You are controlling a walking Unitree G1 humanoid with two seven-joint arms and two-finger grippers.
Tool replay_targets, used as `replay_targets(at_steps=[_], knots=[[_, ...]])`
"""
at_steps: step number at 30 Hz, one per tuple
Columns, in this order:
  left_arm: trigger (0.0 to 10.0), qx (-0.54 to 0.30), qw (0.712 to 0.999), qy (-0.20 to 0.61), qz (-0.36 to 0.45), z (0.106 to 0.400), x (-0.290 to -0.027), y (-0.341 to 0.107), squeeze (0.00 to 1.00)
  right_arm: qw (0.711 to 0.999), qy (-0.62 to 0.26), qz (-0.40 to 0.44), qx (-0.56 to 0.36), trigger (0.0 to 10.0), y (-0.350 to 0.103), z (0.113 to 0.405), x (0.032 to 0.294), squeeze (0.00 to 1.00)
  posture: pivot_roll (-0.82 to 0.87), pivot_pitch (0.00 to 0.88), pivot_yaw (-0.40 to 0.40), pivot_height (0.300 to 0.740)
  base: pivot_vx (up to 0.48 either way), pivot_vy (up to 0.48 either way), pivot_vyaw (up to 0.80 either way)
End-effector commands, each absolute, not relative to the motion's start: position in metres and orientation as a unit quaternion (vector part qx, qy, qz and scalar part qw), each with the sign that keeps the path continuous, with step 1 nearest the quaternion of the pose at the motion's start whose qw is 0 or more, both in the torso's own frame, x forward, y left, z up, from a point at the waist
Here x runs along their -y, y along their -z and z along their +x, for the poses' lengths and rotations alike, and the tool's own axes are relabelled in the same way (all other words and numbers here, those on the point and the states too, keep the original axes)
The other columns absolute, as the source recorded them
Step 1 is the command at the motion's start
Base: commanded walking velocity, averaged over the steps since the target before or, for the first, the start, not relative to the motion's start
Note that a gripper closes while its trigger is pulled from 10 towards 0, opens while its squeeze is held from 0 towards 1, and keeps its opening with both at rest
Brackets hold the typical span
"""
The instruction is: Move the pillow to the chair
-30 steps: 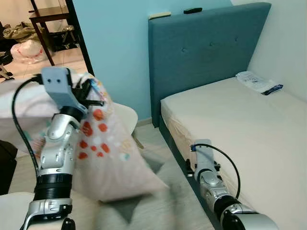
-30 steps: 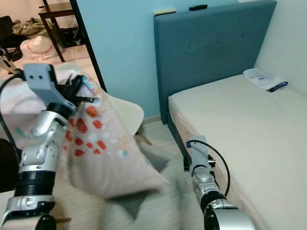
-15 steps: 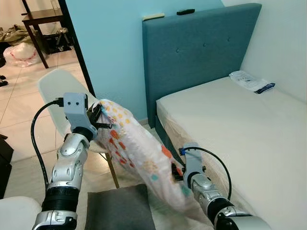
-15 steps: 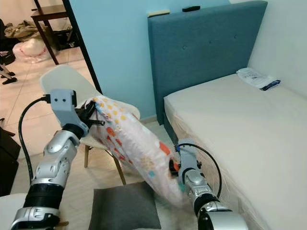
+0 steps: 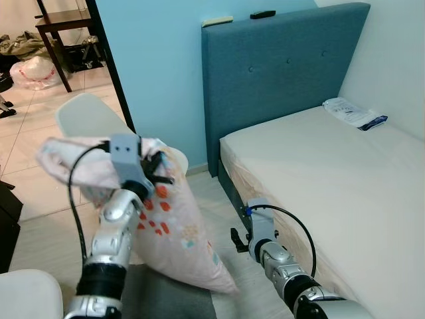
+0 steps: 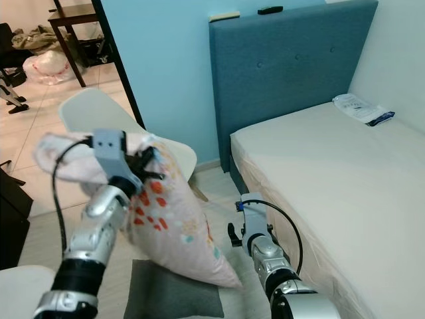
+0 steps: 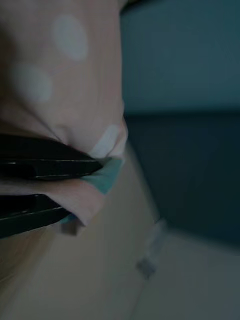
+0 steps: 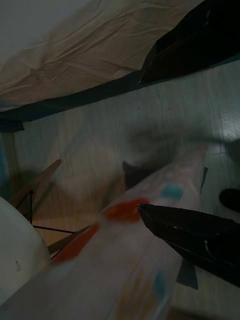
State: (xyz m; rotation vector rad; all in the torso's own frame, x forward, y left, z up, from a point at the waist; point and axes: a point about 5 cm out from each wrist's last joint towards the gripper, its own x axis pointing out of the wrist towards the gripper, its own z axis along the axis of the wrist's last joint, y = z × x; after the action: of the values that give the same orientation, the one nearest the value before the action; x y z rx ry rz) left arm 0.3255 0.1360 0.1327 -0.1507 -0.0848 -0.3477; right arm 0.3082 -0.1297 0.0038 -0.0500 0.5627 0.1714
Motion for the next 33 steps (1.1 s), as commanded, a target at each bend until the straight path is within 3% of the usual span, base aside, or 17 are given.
replay_targets(at_steps=[1, 4, 5, 6, 11, 13, 15, 19, 21, 23, 29, 33], knots=[[10.0, -0.004, 0.972, 0.229, -0.055, 0.316, -0.128, -0.109, 0.00, 0.950, -0.090, -0.030, -0.299, 10.0, 0.005, 0.300, 0.128, 0.00, -0.07, 0.021, 0.019, 0.740, 0.000, 0.000, 0.00], [10.0, -0.136, 0.951, 0.276, -0.006, 0.286, -0.129, -0.042, 0.00, 0.944, -0.094, -0.036, -0.314, 10.0, 0.010, 0.295, 0.128, 0.00, -0.07, 0.025, 0.022, 0.740, 0.000, 0.000, 0.00], [10.0, -0.136, 0.951, 0.276, -0.006, 0.286, -0.129, -0.042, 0.00, 0.944, -0.094, -0.036, -0.314, 10.0, 0.010, 0.295, 0.128, 0.00, -0.07, 0.025, 0.022, 0.740, 0.000, 0.000, 0.00], [10.0, -0.198, 0.935, 0.292, -0.001, 0.265, -0.131, -0.012, 0.00, 0.940, -0.096, -0.045, -0.323, 10.0, 0.014, 0.292, 0.129, 0.00, -0.07, 0.029, 0.021, 0.740, 0.000, 0.000, 0.00], [10.0, -0.267, 0.914, 0.303, -0.024, 0.239, -0.133, 0.018, 0.00, 0.933, -0.099, -0.058, -0.342, 10.0, 0.020, 0.286, 0.132, 0.00, -0.06, 0.031, 0.020, 0.740, 0.000, 0.000, 0.00], [10.0, -0.298, 0.904, 0.306, -0.028, 0.228, -0.133, 0.030, 0.00, 0.923, -0.105, -0.077, -0.361, 10.0, 0.026, 0.279, 0.134, 0.00, -0.06, 0.033, 0.019, 0.740, 0.000, 0.000, 0.00], [10.0, -0.384, 0.876, 0.290, -0.030, 0.197, -0.139, 0.060, 0.00, 0.886, -0.119, -0.130, -0.429, 10.0, 0.046, 0.255, 0.142, 0.00, -0.06, 0.033, 0.015, 0.740, 0.000, 0.000, 0.00], [10.0, -0.434, 0.861, 0.262, -0.024, 0.178, -0.145, 0.076, 0.00, 0.859, -0.129, -0.158, -0.470, 10.0, 0.059, 0.237, 0.149, 0.00, -0.06, 0.032, 0.014, 0.740, 0.000, 0.000, 0.00], [10.0, -0.500, 0.838, 0.218, -0.010, 0.149, -0.155, 0.094, 0.00, 0.821, -0.151, -0.196, -0.514, 10.0, 0.072, 0.215, 0.157, 0.00, -0.07, 0.031, 0.014, 0.740, 0.000, 0.000, 0.00], [10.0, -0.537, 0.823, 0.185, -0.013, 0.129, -0.160, 0.103, 0.00, 0.802, -0.158, -0.203, -0.540, 10.0, 0.079, 0.201, 0.161, 0.00, -0.07, 0.032, 0.015, 0.740, 0.000, 0.000, 0.00], [10.0, -0.592, 0.793, 0.143, -0.029, 0.091, -0.164, 0.115, 0.00, 0.792, -0.144, -0.199, -0.558, 10.0, 0.084, 0.190, 0.171, 0.00, -0.08, 0.036, 0.023, 0.740, 0.000, 0.000, 0.00], [10.0, -0.595, 0.791, 0.138, -0.027, 0.088, -0.163, 0.116, 0.00, 0.786, -0.148, -0.199, -0.567, 10.0, 0.086, 0.185, 0.172, 0.00, -0.08, 0.036, 0.022, 0.740, 0.000, 0.000, 0.00]])
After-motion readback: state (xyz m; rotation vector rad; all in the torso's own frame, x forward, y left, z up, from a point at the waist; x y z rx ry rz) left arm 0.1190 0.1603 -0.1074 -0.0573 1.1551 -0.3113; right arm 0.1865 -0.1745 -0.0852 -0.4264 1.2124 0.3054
